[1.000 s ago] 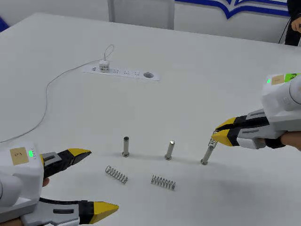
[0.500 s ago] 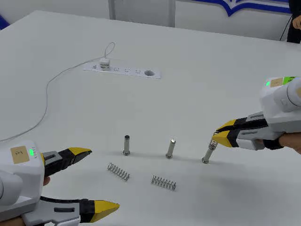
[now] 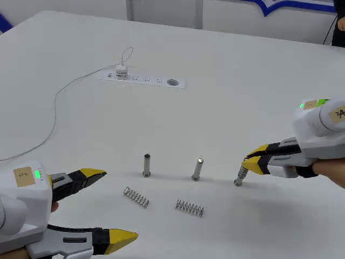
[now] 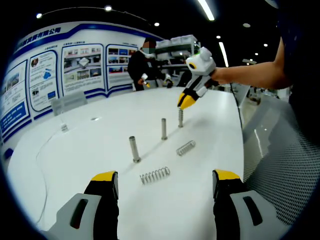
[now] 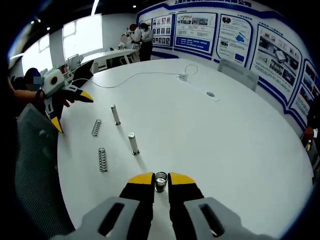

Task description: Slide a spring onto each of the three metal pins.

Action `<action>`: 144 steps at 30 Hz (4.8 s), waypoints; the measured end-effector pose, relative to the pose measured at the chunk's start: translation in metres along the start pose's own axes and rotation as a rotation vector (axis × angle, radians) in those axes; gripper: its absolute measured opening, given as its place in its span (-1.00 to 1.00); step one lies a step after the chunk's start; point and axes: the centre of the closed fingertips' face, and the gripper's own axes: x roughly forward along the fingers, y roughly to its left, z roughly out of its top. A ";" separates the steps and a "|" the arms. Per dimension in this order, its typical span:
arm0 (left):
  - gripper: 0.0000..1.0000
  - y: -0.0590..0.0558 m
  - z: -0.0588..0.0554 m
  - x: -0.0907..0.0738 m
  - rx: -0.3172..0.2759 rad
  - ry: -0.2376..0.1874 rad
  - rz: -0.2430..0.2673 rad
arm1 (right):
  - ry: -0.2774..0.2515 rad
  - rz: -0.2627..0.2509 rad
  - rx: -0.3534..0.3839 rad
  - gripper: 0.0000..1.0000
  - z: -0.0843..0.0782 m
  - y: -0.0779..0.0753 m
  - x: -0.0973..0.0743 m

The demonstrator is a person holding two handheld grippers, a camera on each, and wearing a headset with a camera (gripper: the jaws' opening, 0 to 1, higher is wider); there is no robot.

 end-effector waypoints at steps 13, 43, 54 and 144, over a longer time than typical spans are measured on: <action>0.57 0.001 -0.001 -0.001 -0.003 0.003 0.004 | 0.023 0.006 0.029 -0.77 -0.010 0.000 0.009; 0.58 0.000 0.003 -0.002 0.002 -0.012 0.005 | 0.042 -0.011 0.036 -0.65 -0.031 0.015 -0.005; 0.58 -0.002 0.005 0.000 0.010 -0.017 -0.003 | 0.069 0.057 0.013 -0.65 -0.038 0.054 0.002; 0.47 -0.016 0.023 0.016 -0.016 -0.064 -0.073 | 0.038 0.221 -0.154 -0.77 0.049 0.121 0.042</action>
